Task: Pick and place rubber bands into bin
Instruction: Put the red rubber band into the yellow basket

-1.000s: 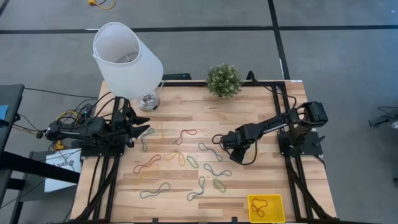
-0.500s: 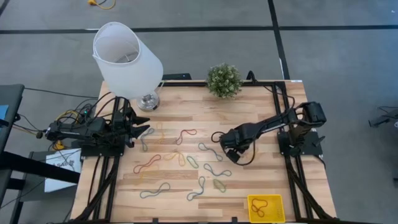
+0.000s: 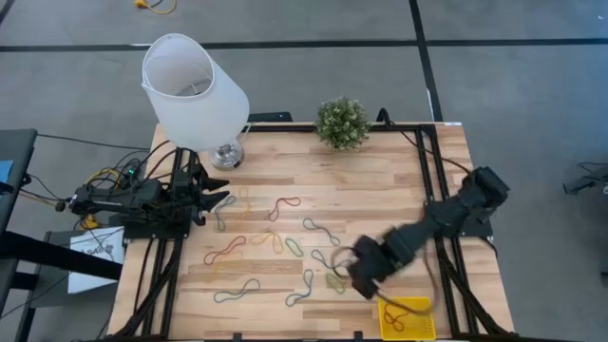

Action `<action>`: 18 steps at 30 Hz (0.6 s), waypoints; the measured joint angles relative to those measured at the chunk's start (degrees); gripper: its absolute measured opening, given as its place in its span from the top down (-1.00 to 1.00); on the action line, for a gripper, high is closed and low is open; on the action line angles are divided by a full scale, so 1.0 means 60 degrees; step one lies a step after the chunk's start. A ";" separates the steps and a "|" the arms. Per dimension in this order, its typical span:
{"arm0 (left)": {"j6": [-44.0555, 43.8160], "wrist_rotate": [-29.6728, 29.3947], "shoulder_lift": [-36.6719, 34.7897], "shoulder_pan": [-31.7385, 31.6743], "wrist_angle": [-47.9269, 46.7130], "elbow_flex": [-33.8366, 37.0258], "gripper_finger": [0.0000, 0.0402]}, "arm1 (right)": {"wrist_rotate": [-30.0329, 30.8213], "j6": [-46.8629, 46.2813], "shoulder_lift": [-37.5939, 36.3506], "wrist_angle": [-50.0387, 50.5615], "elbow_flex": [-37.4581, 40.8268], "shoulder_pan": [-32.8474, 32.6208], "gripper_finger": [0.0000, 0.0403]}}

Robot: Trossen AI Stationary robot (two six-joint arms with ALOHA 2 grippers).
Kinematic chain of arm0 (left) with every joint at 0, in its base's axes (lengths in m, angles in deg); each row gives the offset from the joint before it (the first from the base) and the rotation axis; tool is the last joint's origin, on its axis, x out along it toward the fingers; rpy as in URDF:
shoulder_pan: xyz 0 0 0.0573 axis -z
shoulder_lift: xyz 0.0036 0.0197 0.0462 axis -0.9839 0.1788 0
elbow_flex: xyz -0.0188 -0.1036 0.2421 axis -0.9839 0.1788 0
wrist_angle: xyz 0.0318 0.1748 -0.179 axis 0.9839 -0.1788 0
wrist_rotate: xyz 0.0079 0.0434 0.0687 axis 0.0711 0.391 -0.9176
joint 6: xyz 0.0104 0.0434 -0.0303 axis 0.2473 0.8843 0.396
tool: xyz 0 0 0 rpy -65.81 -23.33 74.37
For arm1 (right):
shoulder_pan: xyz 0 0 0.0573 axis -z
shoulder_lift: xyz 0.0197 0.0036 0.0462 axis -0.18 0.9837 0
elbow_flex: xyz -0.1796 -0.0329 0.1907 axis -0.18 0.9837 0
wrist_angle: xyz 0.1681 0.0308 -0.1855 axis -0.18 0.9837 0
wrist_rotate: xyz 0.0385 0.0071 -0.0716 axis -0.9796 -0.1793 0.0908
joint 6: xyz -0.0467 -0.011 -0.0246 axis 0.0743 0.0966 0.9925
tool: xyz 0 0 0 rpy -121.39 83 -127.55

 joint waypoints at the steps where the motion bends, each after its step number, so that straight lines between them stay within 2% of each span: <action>1: -0.0001 0.0000 0.0001 0.0000 0.0002 0.0000 0.19 | 0.0044 -0.0745 0.0000 0.0013 -0.0140 -0.0351 1.00; 5: -0.0003 0.0000 -0.0002 0.0000 0.0007 0.0000 0.19 | 0.0057 -0.3252 0.0000 -0.0882 -0.0258 -0.1667 1.00; 8: 0.0058 0.0000 0.0001 0.0000 0.0007 0.0000 0.19 | 0.0730 -0.4182 0.0116 -0.1658 -0.0266 -0.2449 1.00; 10: 0.0018 0.0000 -0.0002 0.0000 0.0007 0.0000 0.19 | 0.0937 -0.4576 0.0339 -0.1729 -0.0256 -0.2713 1.00; 13: -0.0012 0.0002 -0.0001 0.0004 -0.0020 0.0000 0.19 | 0.0648 -0.5066 0.0476 -0.1508 -0.0255 -0.2946 1.00; 18: -0.0069 0.0011 0.0001 0.0000 -0.0152 0.0000 0.19 | 0.0268 -0.4485 0.0769 -0.1885 -0.0249 -0.2949 1.00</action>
